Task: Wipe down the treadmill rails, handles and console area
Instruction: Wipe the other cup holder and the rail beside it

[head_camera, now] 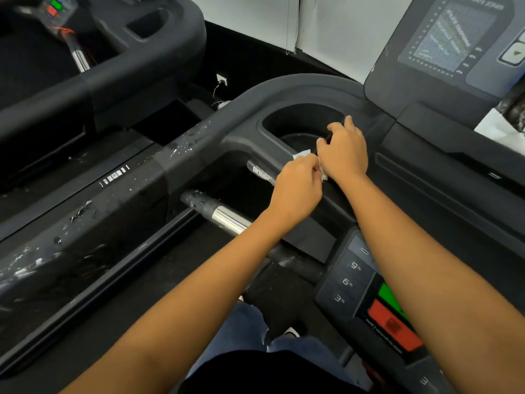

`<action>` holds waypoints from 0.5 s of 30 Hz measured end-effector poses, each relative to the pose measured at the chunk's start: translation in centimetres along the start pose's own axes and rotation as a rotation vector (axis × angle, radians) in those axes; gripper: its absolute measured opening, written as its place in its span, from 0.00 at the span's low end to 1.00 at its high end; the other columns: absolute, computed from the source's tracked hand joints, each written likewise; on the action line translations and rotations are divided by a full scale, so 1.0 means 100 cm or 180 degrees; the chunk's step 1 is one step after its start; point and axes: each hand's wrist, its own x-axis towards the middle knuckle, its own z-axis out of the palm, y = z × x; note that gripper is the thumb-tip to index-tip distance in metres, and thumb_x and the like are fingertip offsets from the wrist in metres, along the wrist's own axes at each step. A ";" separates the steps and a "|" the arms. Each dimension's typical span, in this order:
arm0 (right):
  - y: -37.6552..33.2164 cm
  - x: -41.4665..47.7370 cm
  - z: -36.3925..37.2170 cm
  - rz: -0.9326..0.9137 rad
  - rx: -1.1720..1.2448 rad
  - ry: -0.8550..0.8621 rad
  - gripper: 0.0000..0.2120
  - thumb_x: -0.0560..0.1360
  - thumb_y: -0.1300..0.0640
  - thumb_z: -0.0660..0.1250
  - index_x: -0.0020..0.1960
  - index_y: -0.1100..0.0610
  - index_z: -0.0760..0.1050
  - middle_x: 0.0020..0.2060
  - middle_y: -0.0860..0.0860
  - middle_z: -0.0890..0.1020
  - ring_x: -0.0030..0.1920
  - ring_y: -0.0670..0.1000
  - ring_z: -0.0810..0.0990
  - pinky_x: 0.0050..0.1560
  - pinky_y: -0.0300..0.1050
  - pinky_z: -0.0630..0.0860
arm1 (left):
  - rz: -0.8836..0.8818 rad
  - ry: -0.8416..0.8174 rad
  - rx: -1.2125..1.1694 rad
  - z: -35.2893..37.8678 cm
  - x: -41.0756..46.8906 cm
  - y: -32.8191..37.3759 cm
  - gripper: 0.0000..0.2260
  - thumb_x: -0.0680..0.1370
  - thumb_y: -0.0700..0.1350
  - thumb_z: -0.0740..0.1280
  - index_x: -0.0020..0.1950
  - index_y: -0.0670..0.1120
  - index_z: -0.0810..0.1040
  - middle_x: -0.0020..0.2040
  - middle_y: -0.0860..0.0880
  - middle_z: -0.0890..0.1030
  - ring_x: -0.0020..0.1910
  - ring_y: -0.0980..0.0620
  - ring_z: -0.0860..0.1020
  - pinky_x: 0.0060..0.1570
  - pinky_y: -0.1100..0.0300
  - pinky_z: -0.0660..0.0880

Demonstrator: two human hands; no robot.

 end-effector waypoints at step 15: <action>-0.075 -0.006 0.003 0.0270 0.1687 0.0439 0.14 0.77 0.59 0.65 0.62 0.56 0.76 0.62 0.50 0.75 0.63 0.47 0.73 0.62 0.37 0.67 | -0.0925 0.0170 -0.0771 -0.167 0.040 -0.088 0.07 0.79 0.41 0.59 0.40 0.46 0.69 0.36 0.56 0.82 0.40 0.53 0.78 0.41 0.61 0.73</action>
